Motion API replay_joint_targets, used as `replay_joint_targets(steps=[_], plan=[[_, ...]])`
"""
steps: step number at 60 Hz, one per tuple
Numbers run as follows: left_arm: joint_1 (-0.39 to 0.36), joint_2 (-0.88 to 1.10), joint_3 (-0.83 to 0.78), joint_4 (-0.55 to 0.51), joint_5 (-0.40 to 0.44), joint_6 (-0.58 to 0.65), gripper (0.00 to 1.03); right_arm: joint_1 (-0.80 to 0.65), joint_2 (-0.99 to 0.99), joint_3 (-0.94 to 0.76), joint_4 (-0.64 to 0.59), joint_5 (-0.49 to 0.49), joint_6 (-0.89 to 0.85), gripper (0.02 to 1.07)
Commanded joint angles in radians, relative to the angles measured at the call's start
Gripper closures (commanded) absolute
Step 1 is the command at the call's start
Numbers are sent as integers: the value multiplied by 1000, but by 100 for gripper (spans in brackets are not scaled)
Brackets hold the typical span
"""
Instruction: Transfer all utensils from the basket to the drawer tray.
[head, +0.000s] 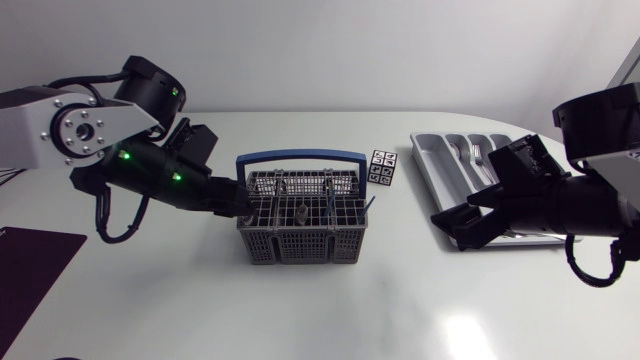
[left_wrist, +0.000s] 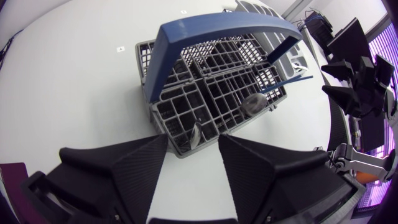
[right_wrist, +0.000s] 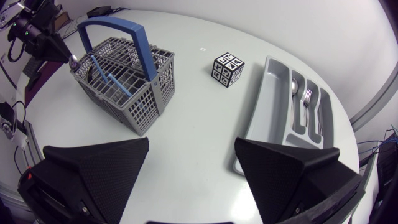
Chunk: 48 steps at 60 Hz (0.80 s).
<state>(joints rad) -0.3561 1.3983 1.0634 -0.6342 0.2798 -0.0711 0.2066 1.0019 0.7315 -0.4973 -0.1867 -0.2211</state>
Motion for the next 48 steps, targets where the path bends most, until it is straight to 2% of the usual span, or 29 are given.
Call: replay_joint_targets(steps=[1,24,35,41,48], plan=[[-6,38,38,10,4,-7,56,11,9,2,5,1,6,7],[-34,82,35,53,4,-18,99,17,1,-37,31,1,3,7],[-27,61,49,47,39,-16,99,22,-8,-43,31,3,-1,7],[2,42,78,13,110,-16,99,27,-9,-49,31,3,-3,7],[20,31,89,1,144,-19,99,27,-9,-50,31,3,-4,7]])
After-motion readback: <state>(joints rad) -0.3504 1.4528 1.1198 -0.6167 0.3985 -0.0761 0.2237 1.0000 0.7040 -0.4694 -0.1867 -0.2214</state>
